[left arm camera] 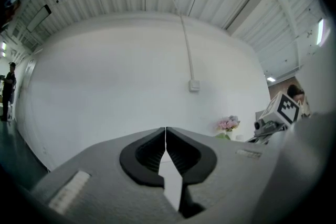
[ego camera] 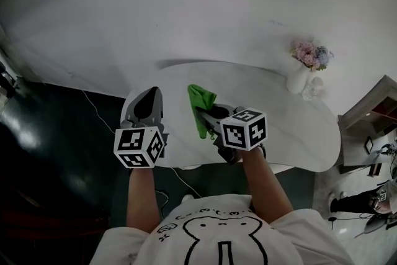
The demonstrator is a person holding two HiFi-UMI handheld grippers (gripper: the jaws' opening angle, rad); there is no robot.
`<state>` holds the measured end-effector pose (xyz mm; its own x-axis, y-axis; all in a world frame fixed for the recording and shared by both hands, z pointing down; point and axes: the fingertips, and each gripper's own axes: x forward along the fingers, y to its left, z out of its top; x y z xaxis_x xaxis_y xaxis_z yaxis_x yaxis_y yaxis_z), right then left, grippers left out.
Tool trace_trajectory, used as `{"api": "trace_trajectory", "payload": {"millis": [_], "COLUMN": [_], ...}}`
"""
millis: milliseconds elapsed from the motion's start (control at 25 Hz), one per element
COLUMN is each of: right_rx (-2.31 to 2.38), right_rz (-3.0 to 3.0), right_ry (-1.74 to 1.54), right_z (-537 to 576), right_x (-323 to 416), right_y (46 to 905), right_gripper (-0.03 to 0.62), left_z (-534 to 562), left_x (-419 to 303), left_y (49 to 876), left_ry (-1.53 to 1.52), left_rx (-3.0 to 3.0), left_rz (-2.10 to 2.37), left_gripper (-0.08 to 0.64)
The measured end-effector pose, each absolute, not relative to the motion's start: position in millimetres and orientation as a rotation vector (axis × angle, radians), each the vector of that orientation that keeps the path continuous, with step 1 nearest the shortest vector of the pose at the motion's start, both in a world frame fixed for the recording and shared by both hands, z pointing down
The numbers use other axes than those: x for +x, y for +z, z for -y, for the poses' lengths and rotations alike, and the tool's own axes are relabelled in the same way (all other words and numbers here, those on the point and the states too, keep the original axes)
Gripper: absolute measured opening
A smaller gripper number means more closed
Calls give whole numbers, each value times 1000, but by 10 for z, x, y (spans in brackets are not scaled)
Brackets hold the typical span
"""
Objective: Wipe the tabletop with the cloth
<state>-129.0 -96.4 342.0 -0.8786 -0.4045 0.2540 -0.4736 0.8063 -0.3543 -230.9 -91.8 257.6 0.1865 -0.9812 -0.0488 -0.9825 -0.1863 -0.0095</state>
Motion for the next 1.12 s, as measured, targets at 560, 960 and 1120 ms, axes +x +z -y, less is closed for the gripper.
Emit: {"api": "trace_trajectory", "payload": {"millis": [560, 960, 1120], "right_rx": [1158, 1446, 1546], "right_rz": [2902, 2741, 2674], "right_ry": [156, -168, -247], "right_z": [1184, 1199, 1208], "right_x": [-24, 784, 1086], "right_y": [2663, 2378, 2294], "right_gripper": [46, 46, 46], "left_z": [1066, 1143, 1183], "left_x": [-1584, -1285, -1182], "left_y": [2293, 2120, 2043], "left_ry": [16, 7, -18], "left_rx": [-2388, -2299, -2258], "left_rz": [-1814, -1735, -1693], "left_gripper": [18, 18, 18]}}
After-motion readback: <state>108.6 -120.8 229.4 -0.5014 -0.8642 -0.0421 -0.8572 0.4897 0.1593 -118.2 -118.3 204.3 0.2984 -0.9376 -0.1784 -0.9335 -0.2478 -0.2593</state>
